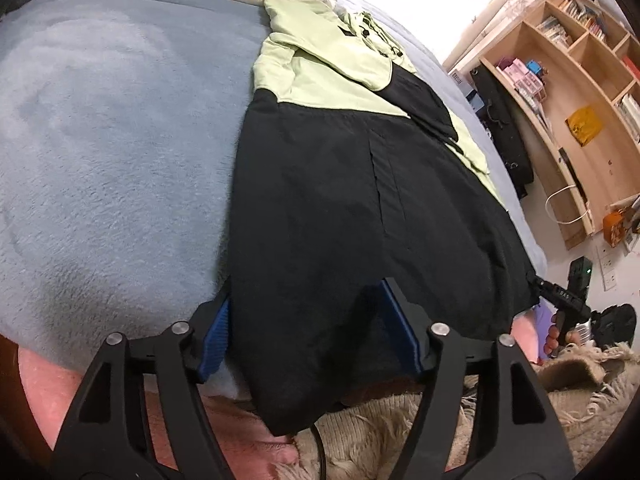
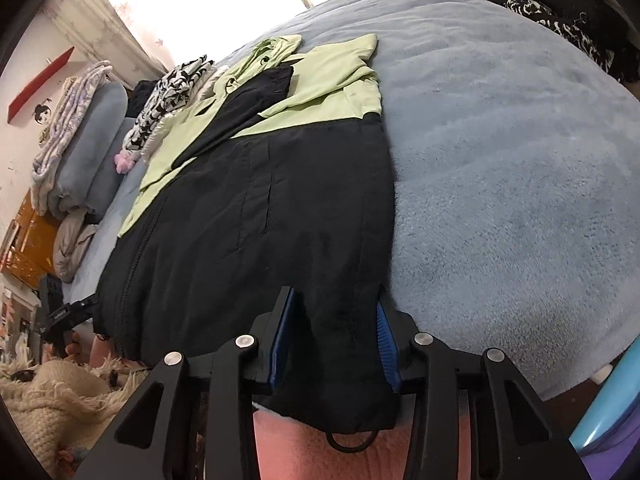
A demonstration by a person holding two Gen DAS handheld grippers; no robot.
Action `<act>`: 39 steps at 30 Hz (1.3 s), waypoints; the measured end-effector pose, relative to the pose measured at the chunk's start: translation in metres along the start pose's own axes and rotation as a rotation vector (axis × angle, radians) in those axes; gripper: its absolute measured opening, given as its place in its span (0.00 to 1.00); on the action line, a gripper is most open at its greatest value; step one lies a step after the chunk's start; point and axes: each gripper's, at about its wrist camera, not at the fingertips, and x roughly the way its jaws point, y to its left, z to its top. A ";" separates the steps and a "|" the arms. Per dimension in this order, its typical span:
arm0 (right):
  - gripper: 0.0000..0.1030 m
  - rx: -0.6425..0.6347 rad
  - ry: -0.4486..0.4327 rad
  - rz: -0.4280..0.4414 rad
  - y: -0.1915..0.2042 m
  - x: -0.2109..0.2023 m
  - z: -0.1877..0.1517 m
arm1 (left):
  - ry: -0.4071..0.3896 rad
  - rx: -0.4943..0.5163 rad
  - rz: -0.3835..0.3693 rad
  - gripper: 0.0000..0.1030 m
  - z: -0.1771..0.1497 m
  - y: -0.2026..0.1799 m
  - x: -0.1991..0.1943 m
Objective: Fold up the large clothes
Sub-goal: 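Grasp the black jacket hem with both tools, then lift the held hem and fold it toward the hood with both tools, release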
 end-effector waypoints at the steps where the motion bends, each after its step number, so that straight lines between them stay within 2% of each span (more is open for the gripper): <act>1: 0.37 0.001 -0.002 -0.010 0.004 0.003 0.002 | 0.000 0.010 0.012 0.66 0.000 -0.004 0.002; 3: 0.25 0.000 -0.006 -0.035 0.016 0.009 0.008 | 0.006 0.049 0.065 0.66 0.001 -0.018 0.008; 4: 0.12 -0.001 -0.008 -0.032 0.019 0.010 0.009 | 0.008 0.061 0.086 0.66 0.001 -0.023 0.011; 5: 0.08 0.002 -0.008 -0.029 0.028 0.012 0.016 | 0.006 0.060 0.097 0.56 0.002 -0.026 0.012; 6: 0.07 -0.001 -0.014 -0.046 0.033 0.011 0.018 | 0.008 0.045 0.116 0.35 0.005 -0.030 0.014; 7: 0.05 -0.011 -0.020 -0.058 0.040 0.009 0.020 | 0.012 0.028 0.123 0.24 0.007 -0.032 0.016; 8: 0.04 -0.015 -0.028 -0.060 0.044 0.006 0.024 | 0.011 -0.008 0.123 0.05 0.012 -0.033 0.016; 11: 0.04 -0.002 -0.090 -0.045 0.058 -0.016 0.030 | -0.008 -0.067 0.136 0.02 0.018 -0.038 0.010; 13: 0.03 -0.012 -0.144 -0.030 0.068 -0.037 0.032 | -0.048 -0.083 0.136 0.01 0.019 -0.046 -0.003; 16: 0.03 -0.037 -0.202 -0.008 0.086 -0.069 0.035 | -0.118 -0.093 0.112 0.01 0.022 -0.059 -0.033; 20: 0.03 -0.082 -0.238 0.019 0.114 -0.104 0.028 | -0.191 -0.109 0.067 0.01 0.021 -0.075 -0.075; 24: 0.03 -0.097 -0.245 0.047 0.129 -0.137 0.024 | -0.225 -0.140 0.024 0.01 0.013 -0.083 -0.110; 29: 0.03 0.036 -0.215 0.074 0.120 -0.158 0.037 | -0.231 -0.277 -0.055 0.01 0.020 -0.066 -0.140; 31: 0.03 0.137 -0.220 0.109 0.109 -0.152 0.054 | -0.244 -0.328 -0.079 0.01 0.032 -0.058 -0.143; 34: 0.03 0.297 -0.226 0.156 0.089 -0.132 0.086 | -0.270 -0.390 -0.106 0.01 0.072 -0.046 -0.126; 36: 0.03 0.363 -0.230 0.180 0.080 -0.115 0.112 | -0.285 -0.402 -0.114 0.01 0.105 -0.043 -0.108; 39: 0.03 0.392 -0.215 0.155 0.066 -0.077 0.172 | -0.294 -0.393 -0.084 0.02 0.171 -0.044 -0.073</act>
